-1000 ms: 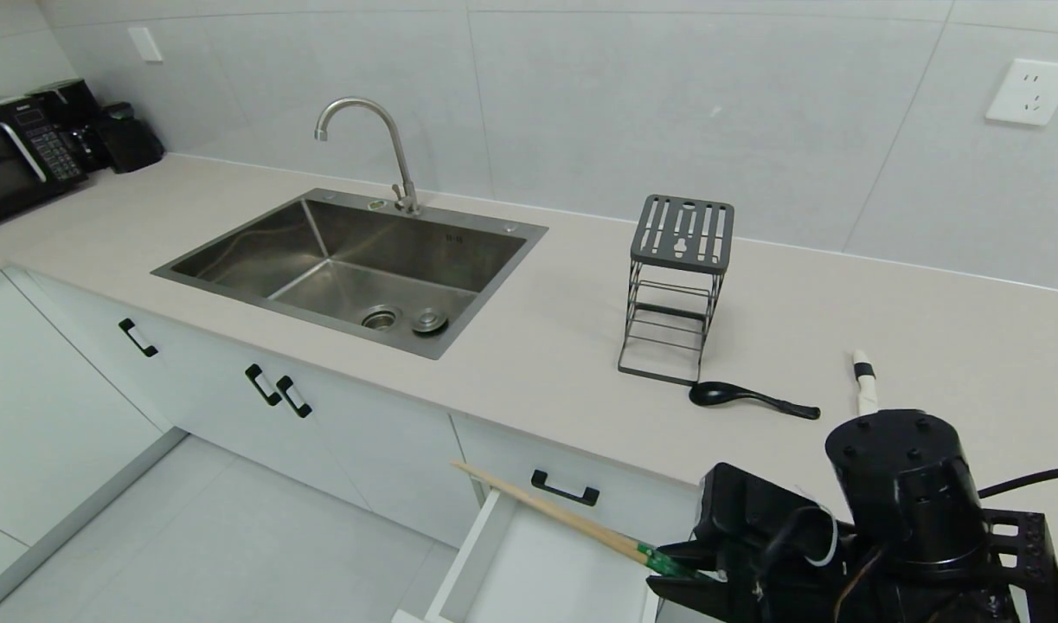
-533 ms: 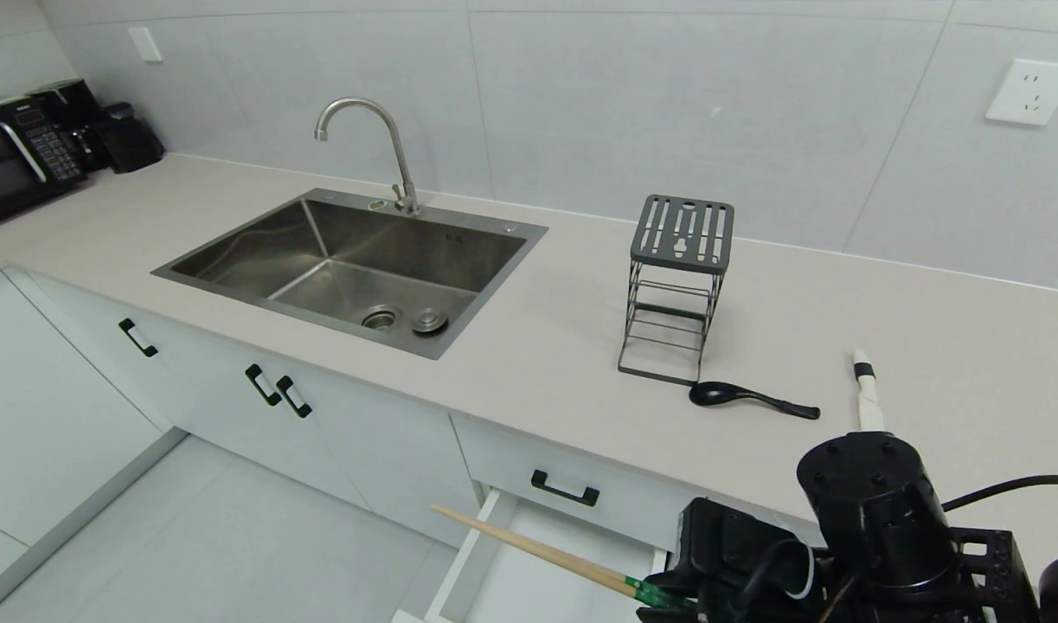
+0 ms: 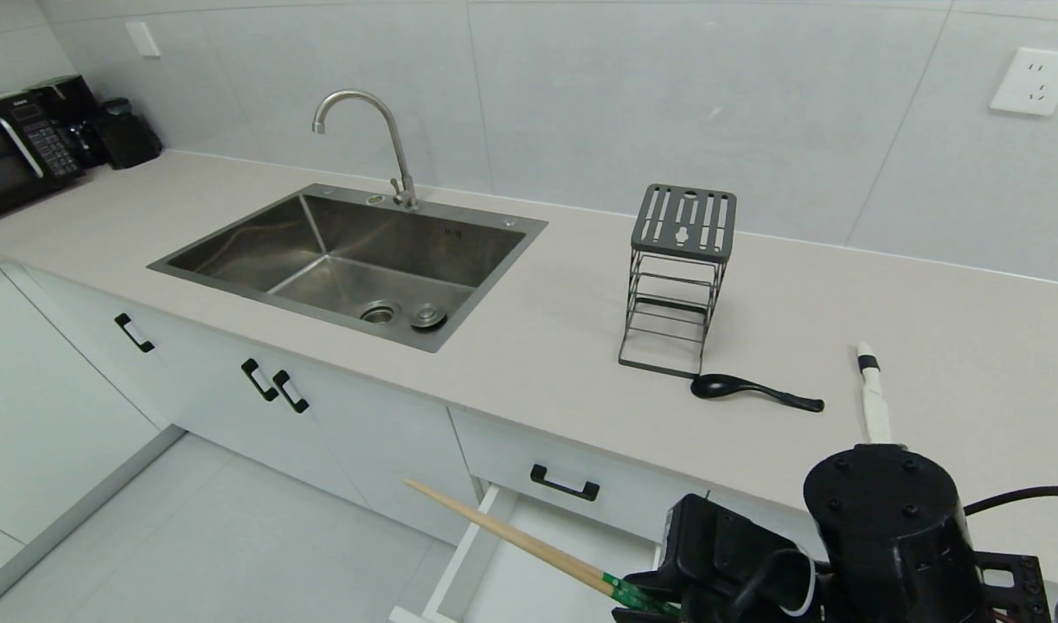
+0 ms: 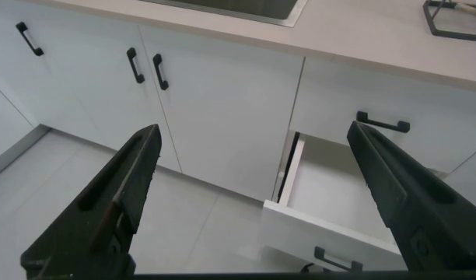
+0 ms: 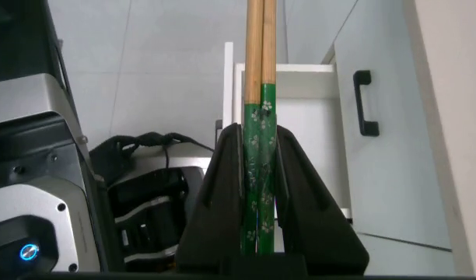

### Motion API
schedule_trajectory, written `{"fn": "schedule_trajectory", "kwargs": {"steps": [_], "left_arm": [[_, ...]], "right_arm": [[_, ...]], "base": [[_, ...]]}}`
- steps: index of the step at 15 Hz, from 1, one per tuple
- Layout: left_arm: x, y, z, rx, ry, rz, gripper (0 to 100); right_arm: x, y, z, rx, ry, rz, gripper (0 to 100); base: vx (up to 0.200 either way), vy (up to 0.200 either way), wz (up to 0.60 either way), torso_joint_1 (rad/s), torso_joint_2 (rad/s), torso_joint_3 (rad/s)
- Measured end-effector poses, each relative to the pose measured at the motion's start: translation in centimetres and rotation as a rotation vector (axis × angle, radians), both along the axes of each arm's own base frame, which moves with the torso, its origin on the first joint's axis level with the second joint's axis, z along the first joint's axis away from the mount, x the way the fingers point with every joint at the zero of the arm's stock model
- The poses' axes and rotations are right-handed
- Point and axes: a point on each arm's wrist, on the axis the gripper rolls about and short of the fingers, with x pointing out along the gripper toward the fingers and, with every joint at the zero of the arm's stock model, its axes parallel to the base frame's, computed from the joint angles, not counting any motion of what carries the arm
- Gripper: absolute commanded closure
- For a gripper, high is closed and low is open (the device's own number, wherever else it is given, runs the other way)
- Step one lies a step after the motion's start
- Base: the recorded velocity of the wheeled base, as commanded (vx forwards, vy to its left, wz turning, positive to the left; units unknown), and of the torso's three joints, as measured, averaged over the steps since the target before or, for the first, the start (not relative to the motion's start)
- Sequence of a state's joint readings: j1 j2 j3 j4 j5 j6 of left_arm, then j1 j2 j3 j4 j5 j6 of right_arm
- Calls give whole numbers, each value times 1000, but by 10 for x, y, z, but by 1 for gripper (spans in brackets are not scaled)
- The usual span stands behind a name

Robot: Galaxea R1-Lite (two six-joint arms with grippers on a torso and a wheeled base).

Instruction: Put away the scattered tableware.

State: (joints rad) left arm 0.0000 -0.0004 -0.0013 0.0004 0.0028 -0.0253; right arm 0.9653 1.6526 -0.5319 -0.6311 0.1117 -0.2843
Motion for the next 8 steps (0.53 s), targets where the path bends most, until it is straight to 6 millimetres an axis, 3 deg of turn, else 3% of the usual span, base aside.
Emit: {"fn": "schedule_trajectory", "kwargs": {"steps": [2, 5, 8], "left_arm": [[0, 0, 0, 0, -1, 0, 0], [0, 0, 0, 0, 0, 0, 0], [0, 0, 0, 0, 0, 0, 0]], "right_arm": [[-1, 0, 0, 3, 6, -3, 100], [-5, 5, 3, 38, 45, -7, 100], [-12, 12, 11, 83, 69, -39, 100]], "base": [[0, 0, 0, -56, 120, 54], [0, 0, 0, -204, 398, 193], [0, 0, 0, -98, 190, 92]]}}
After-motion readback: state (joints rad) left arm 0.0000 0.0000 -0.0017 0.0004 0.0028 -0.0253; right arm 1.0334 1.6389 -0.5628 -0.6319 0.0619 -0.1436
